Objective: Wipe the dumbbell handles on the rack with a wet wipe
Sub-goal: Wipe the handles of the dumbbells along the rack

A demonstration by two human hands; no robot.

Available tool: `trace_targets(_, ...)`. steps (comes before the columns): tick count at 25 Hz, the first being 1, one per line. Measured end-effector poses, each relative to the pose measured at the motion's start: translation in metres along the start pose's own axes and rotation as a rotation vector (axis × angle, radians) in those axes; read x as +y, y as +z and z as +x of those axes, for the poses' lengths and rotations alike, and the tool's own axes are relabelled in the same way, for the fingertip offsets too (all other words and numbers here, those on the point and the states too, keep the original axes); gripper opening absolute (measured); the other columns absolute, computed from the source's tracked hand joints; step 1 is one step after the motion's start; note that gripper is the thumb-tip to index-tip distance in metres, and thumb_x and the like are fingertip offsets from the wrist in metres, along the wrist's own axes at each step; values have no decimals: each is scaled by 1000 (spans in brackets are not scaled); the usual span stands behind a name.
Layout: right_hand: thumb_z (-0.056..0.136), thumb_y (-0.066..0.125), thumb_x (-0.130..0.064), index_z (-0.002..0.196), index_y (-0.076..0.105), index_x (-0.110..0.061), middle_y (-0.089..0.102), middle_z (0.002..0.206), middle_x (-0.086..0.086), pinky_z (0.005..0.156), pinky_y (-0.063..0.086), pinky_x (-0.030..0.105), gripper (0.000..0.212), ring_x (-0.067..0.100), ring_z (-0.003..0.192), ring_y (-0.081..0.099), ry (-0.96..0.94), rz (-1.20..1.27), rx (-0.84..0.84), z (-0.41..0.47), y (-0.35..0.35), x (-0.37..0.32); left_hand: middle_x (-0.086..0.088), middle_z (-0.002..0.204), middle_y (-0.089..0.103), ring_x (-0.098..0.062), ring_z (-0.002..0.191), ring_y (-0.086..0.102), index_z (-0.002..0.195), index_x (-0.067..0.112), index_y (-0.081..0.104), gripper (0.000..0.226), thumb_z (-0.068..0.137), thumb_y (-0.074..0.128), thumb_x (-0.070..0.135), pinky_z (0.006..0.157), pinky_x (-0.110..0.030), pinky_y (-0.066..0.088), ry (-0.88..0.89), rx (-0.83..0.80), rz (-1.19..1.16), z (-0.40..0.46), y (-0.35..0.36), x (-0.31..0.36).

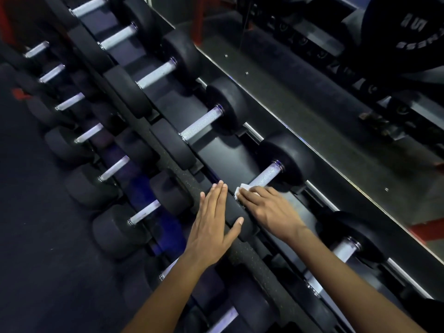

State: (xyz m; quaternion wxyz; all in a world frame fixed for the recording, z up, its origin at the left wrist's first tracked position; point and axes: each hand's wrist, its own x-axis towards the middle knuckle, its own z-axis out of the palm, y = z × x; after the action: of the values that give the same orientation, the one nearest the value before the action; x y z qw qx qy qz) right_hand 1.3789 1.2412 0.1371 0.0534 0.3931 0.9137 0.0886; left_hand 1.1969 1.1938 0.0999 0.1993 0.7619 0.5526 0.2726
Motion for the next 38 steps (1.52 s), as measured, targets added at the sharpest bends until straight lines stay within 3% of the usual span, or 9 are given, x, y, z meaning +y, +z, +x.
trace_targets(4,84,36,-19,113,67,-17,68,113,-3,94,48,38,43,18,106,63,-3,1,-110,17,-5,8,-10,158,13,-16,147,3,149,3,13,73,96,34,48,119,-35,2,21,-4,45,0,2,0)
trace_targets(6,88,41,-15,115,64,-16,66,109,-1,104,38,45,35,19,108,61,-18,2,-194,28,-8,5,-10,158,13,-16,147,4,149,2,12,73,97,31,50,119,-36,5,26,-20,103,0,2,-1)
trace_targets(9,89,17,-25,121,55,-15,58,115,2,112,22,43,51,22,114,52,7,59,-329,43,-17,8,-11,157,14,-18,146,7,149,2,13,74,97,24,53,118,-35,8,35,-41,180,0,0,-3)
trace_targets(16,83,17,-40,78,62,-4,61,79,16,80,47,42,58,35,78,59,163,31,-259,44,-14,49,-10,157,16,-17,146,9,149,3,14,74,97,27,53,118,-35,12,30,-43,174,1,0,-4)
trace_targets(20,96,34,-33,89,65,-6,62,88,14,100,39,43,42,33,88,58,195,63,-207,43,-10,43,-11,157,17,-18,146,10,149,2,15,74,96,28,52,117,-36,14,31,-39,179,2,1,-4)
trace_targets(25,85,42,-16,90,66,-12,63,83,5,104,38,43,25,27,86,60,60,186,-88,34,4,9,-13,155,20,-20,145,14,148,1,17,73,97,28,52,117,-36,16,40,-27,188,1,1,-4)
trace_targets(30,80,58,-9,90,66,-13,65,83,-2,66,52,37,13,24,77,56,126,292,59,21,8,-1,-13,155,20,-20,145,14,148,1,18,73,97,29,51,116,-38,19,44,-23,188,1,1,-4)
trace_targets(34,77,61,3,100,66,-14,67,94,-1,67,53,29,29,22,81,63,404,625,274,-8,12,-25,-13,155,20,-20,145,14,148,1,17,73,97,30,51,116,-38,19,44,-22,180,1,1,-4)
trace_targets(38,78,66,3,90,65,-10,62,85,3,63,44,23,17,22,71,61,536,654,301,-5,18,-25,-13,155,21,-20,145,15,148,0,18,72,97,31,50,116,-39,20,45,-15,175,1,2,-6)
